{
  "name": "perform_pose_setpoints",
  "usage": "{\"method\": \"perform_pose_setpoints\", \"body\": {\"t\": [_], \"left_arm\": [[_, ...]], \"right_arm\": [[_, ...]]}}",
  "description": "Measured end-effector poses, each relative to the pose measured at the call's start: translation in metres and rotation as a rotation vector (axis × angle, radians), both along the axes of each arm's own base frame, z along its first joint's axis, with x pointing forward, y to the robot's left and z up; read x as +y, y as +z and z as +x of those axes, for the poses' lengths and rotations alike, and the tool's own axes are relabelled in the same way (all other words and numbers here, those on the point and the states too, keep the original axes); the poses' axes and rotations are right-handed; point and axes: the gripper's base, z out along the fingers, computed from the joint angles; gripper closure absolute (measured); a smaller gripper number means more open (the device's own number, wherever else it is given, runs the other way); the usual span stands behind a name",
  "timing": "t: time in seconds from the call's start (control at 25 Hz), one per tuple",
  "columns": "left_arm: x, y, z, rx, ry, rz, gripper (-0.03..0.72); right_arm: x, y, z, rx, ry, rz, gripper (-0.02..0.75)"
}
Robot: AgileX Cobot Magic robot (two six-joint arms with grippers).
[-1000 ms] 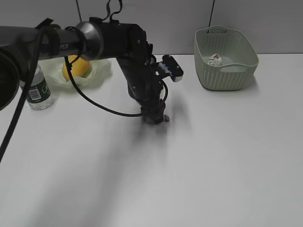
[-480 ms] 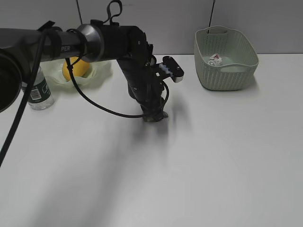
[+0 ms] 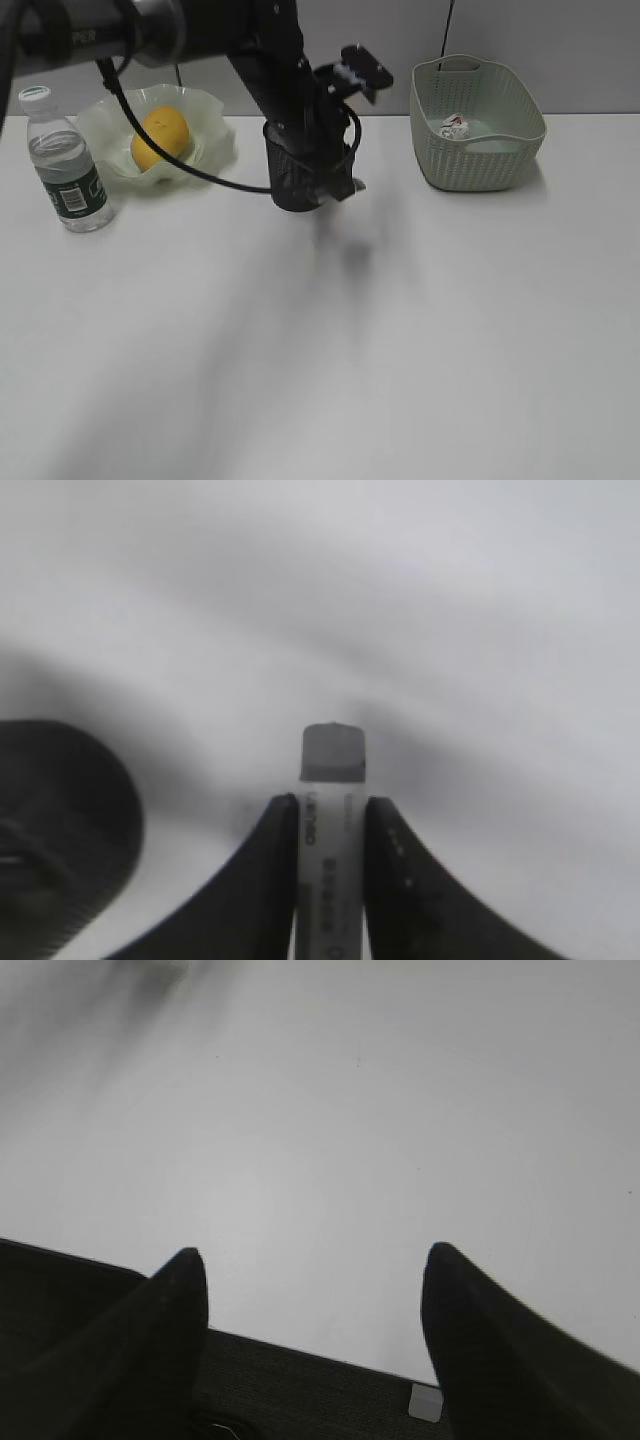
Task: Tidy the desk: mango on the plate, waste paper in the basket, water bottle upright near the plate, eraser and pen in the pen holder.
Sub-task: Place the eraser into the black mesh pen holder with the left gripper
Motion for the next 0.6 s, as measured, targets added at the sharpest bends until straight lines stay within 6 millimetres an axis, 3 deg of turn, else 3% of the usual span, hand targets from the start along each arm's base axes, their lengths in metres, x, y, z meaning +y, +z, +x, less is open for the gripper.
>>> {"method": "perform_pose_setpoints", "body": {"t": [0.16,0.28,0.44,0.6], "left_arm": [[0.014,0.049,0.014,-0.124,0.066,-0.095,0.535],[0.031,0.069,0.033,-0.207,0.154,-0.168,0.535],[0.052,0.073,0.052,-0.244,0.251,-0.234,0.535],[0.06,0.068,0.062,-0.246,0.293,-0.268,0.535]], "right_arm": [[0.0,0.0,0.0,0.0,0.0,0.0,0.207],[0.0,0.0,0.0,-0.001,0.0,0.0,0.207],[0.0,0.0,0.0,-0.001,0.0,0.0,0.207],[0.0,0.0,0.0,-0.001,0.0,0.0,0.207]]}}
